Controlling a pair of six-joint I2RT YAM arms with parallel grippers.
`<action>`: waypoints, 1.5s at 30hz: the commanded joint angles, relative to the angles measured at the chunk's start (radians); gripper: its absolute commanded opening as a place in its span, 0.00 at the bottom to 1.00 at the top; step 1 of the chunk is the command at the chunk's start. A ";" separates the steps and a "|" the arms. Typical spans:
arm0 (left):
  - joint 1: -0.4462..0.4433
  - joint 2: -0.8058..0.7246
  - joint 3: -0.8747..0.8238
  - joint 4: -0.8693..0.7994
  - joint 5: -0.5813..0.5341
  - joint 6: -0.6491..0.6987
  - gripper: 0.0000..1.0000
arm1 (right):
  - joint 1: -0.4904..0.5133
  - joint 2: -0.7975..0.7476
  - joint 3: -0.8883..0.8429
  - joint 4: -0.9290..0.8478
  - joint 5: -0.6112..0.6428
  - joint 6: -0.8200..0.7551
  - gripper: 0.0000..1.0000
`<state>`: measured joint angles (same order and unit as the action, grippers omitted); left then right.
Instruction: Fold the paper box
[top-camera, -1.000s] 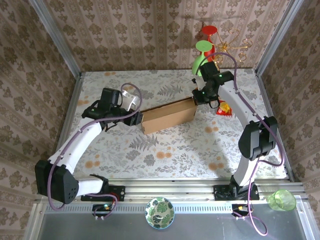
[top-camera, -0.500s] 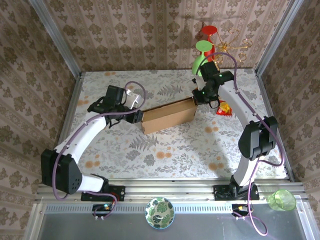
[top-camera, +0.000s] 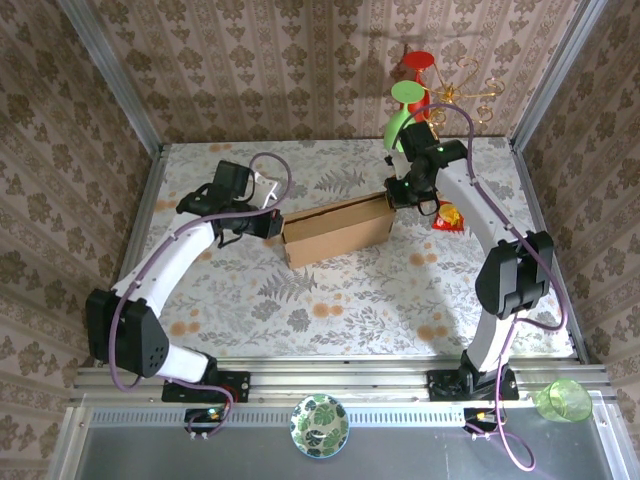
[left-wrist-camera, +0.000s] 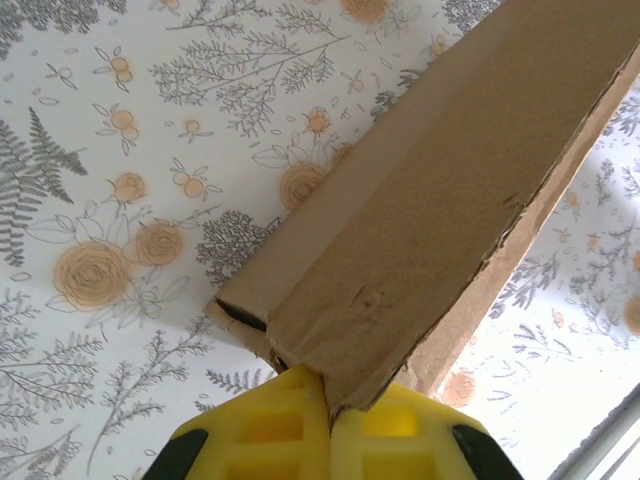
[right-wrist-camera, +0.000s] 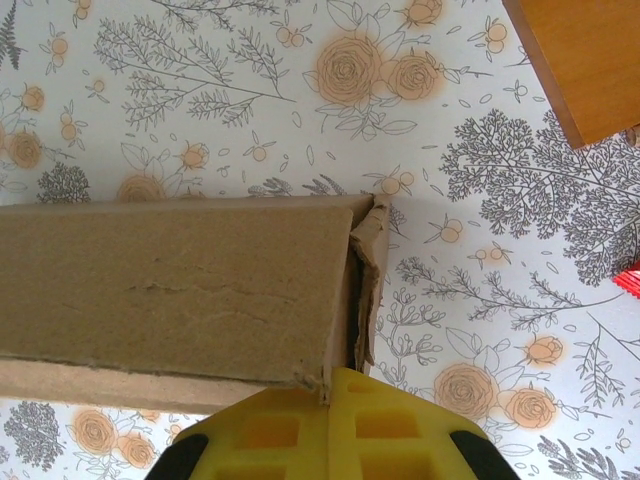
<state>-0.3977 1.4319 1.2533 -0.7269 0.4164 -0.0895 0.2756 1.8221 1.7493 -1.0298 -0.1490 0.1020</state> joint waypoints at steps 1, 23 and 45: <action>-0.004 0.016 0.046 -0.049 0.092 -0.059 0.04 | 0.006 0.027 0.020 -0.053 -0.003 0.021 0.00; -0.083 -0.075 -0.171 0.142 -0.028 -0.196 0.00 | 0.014 -0.030 -0.076 0.035 0.015 0.041 0.00; -0.170 -0.097 -0.304 0.215 -0.238 -0.179 0.00 | -0.006 -0.119 -0.088 0.018 0.027 0.218 0.34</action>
<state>-0.5491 1.2961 0.9977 -0.4076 0.1925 -0.2588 0.2733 1.7649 1.6669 -0.9726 -0.0959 0.2459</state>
